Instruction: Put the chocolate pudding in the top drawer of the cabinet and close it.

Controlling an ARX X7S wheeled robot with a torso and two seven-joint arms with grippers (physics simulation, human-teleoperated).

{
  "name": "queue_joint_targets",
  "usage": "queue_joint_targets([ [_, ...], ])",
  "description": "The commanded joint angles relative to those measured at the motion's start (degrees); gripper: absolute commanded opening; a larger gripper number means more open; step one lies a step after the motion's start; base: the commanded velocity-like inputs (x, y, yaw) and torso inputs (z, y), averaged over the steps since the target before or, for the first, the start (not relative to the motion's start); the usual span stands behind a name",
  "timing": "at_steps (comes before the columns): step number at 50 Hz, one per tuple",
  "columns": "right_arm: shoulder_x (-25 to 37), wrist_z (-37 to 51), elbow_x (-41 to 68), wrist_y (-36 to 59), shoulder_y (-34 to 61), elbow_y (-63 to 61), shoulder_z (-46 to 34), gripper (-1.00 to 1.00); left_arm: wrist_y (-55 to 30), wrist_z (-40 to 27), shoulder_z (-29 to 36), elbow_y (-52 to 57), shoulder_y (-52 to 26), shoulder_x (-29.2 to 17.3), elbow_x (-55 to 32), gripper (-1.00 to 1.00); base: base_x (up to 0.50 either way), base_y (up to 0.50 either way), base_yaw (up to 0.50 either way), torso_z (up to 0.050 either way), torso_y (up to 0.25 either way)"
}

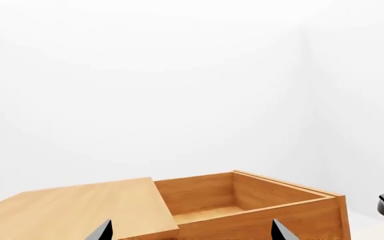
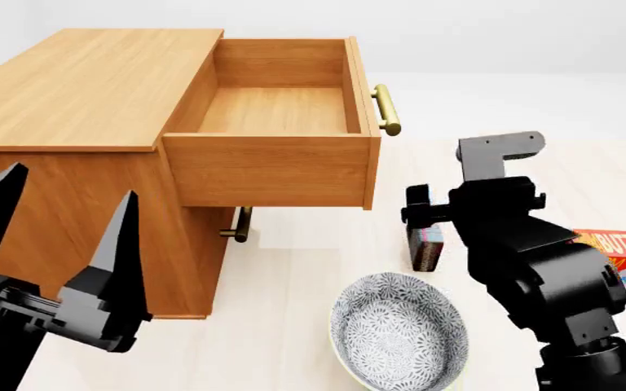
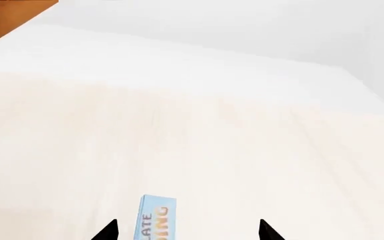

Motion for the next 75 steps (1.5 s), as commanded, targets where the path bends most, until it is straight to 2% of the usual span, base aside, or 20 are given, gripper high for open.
queue_joint_targets([
  [1,-3.2,-6.1,-3.1,3.2,17.5,24.7,-5.3,1.0,0.6,-0.3,0.2,-0.5,0.7,-0.9,0.1,1.0,0.0,0.0,0.0,0.0,0.0],
  [5,-6.0,-9.8,-5.0,0.8,23.9,37.2,-7.5,1.0,0.6,-0.1,0.3,-0.8,0.9,-0.7,-0.3,1.0,0.0,0.0,0.0,0.0,0.0],
  [10,-12.1,-16.1,-8.4,-7.6,35.0,64.4,-9.7,1.0,1.4,0.0,0.3,-1.8,1.1,0.1,-0.3,1.0,0.0,0.0,0.0,0.0,0.0],
  [11,-12.3,-16.2,-8.8,-6.4,35.5,65.2,-9.0,1.0,1.9,0.1,0.3,-2.2,1.2,0.4,-0.1,1.0,0.0,0.0,0.0,0.0,0.0],
  [17,-13.1,-18.6,-15.9,-0.6,35.2,65.3,-1.8,1.0,0.8,-0.6,0.2,-3.3,1.4,1.2,1.4,1.0,0.0,0.0,0.0,0.0,0.0],
  [23,-14.2,-20.6,-23.6,2.1,34.9,65.3,4.9,1.0,1.4,-3.2,-0.1,-4.6,1.8,1.9,2.6,1.0,0.0,0.0,0.0,0.0,0.0],
  [29,-14.9,-22.4,-27.7,3.3,34.7,65.3,8.7,1.0,2.6,-2.7,-0.2,-6.7,2.2,3.7,2.2,1.0,0.0,0.0,0.0,0.0,0.0],
  [59,-15.5,-23.8,-30.0,2.9,32.6,65.3,16.1,1.0,3.8,-2.9,-0.2,-8.4,3.7,5.3,2.7,1.0,0.0,0.0,0.0,0.0,0.0],
  [72,-16.0,-24.7,-30.4,2.4,32.1,65.3,15.7,1.0,-3.7,-6.5,-0.9,-7.0,2.6,5.0,4.8,1.0,0.0,0.0,0.0,0.0,0.0],
  [75,-16.1,-24.9,-30.5,2.4,32.0,65.3,15.4,1.0,-0.4,-5.5,-0.9,-7.2,3.3,4.4,7.1,1.0,0.0,0.0,0.0,0.0,0.0],
])
